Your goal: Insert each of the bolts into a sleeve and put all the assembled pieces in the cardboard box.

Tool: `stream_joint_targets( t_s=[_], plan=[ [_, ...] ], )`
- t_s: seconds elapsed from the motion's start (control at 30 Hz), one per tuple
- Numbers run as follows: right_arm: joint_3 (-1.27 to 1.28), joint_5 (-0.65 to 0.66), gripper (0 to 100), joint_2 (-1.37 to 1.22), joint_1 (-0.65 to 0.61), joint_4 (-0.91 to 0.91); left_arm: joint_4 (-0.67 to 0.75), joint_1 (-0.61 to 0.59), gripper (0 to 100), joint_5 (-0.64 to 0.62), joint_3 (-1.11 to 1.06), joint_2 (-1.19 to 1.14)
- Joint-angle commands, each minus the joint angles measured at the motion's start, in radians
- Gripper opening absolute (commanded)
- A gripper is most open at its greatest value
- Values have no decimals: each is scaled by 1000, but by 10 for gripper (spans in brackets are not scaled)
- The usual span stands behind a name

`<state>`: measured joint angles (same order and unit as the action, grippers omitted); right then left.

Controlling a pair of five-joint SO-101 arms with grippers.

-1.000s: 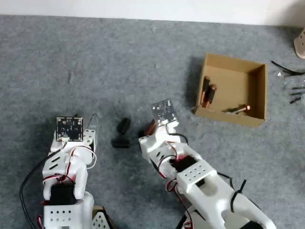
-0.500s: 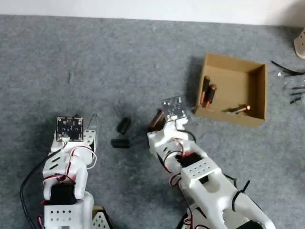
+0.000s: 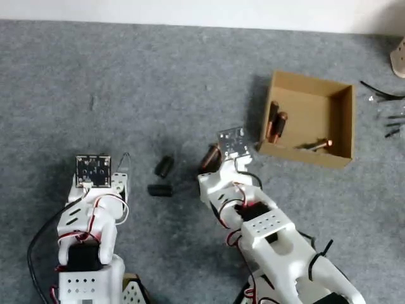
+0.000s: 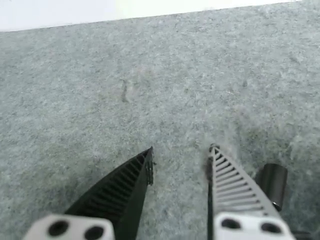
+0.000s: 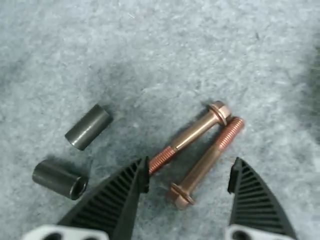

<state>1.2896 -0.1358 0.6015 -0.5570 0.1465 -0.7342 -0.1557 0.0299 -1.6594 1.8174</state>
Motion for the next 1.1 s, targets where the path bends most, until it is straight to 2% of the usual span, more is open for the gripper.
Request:
stream_joint_targets(
  t_s=[0.0, 0.63, 0.87, 1.07],
  plan=[
    [-31, -5, 241, 10, 12, -22, 26, -10, 171, -3, 8, 4],
    [-30, -9, 241, 8, 4, -21, 28, -8, 171, -2, 5, 4],
    [-74, -11, 241, -4, -128, -16, 28, -4, 171, -6, 7, 4],
    [-237, -12, 241, -19, -176, 124, 28, -4, 171, -6, 8, 4]
  ],
)
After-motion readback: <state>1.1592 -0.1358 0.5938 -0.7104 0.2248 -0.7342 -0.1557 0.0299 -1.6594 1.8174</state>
